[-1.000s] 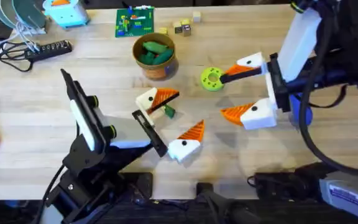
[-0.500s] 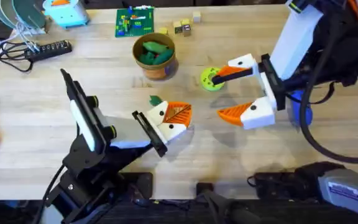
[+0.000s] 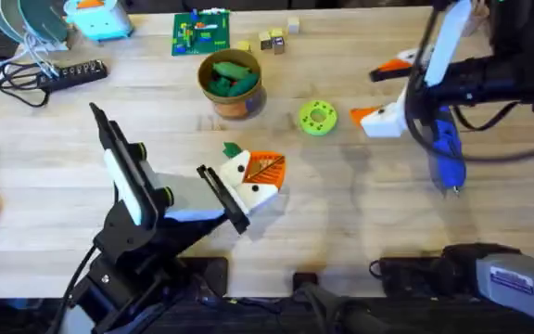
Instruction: Pick up the gripper from the table and insert it into the empty holder that is missing its gripper. Then pick up a screw, insert it into the mounting hole, and use the screwdriver to tighten it. Finally, clean up the table by picking up the vegetable and placing it into the bucket.
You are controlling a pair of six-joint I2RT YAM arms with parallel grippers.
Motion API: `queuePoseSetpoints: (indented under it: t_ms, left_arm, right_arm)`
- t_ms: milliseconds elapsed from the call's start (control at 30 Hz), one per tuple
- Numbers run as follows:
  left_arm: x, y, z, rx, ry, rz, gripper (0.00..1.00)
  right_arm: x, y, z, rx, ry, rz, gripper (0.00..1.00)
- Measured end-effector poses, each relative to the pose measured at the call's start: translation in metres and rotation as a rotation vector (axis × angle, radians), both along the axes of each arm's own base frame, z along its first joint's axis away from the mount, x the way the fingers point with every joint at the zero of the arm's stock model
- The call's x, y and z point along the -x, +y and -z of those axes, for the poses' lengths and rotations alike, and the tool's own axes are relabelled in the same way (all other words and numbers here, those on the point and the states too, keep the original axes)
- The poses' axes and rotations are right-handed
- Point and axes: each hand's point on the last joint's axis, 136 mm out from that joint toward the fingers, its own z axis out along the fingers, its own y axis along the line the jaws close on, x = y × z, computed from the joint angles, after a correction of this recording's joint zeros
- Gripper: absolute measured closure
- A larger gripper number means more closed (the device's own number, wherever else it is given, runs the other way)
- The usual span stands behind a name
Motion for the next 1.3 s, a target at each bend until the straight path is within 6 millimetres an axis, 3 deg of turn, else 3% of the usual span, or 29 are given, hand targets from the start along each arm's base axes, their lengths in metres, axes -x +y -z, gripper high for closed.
queuePoseSetpoints:
  t_ms: [100,233,367,500,700,900,1167,1300]
  left_arm:
    - [0.0,0.0,0.0,0.0,0.001,0.0,0.995]
    - [0.0,0.0,0.0,0.0,0.0,0.0,0.995]
    - [0.0,0.0,0.0,0.0,0.001,-0.001,0.995]
    - [-0.002,0.002,0.0,-0.001,0.001,-0.017,0.995]
    - [-0.003,0.002,0.001,-0.002,0.001,-0.023,0.995]
    - [-0.004,0.003,0.001,-0.003,0.001,-0.032,0.995]
    - [-0.006,0.005,0.001,-0.004,0.001,-0.045,0.995]
    - [-0.006,0.005,0.001,-0.004,0.001,-0.045,0.995]
  right_arm:
    - [-0.02,-0.046,0.011,0.099,0.041,0.254,0.01]
    - [-0.028,-0.101,0.021,0.172,0.113,0.57,0.01]
    - [-0.023,-0.147,0.029,0.208,0.183,0.832,0.01]
    - [-0.011,-0.176,0.041,0.24,0.251,0.96,0.011]
    - [0.01,-0.193,0.067,0.292,0.39,1.013,0.011]
    - [0.018,-0.195,0.096,0.337,0.505,0.99,0.011]
    - [0.019,-0.198,0.126,0.378,0.585,0.969,0.011]
    - [0.013,-0.199,0.128,0.376,0.583,0.96,0.011]
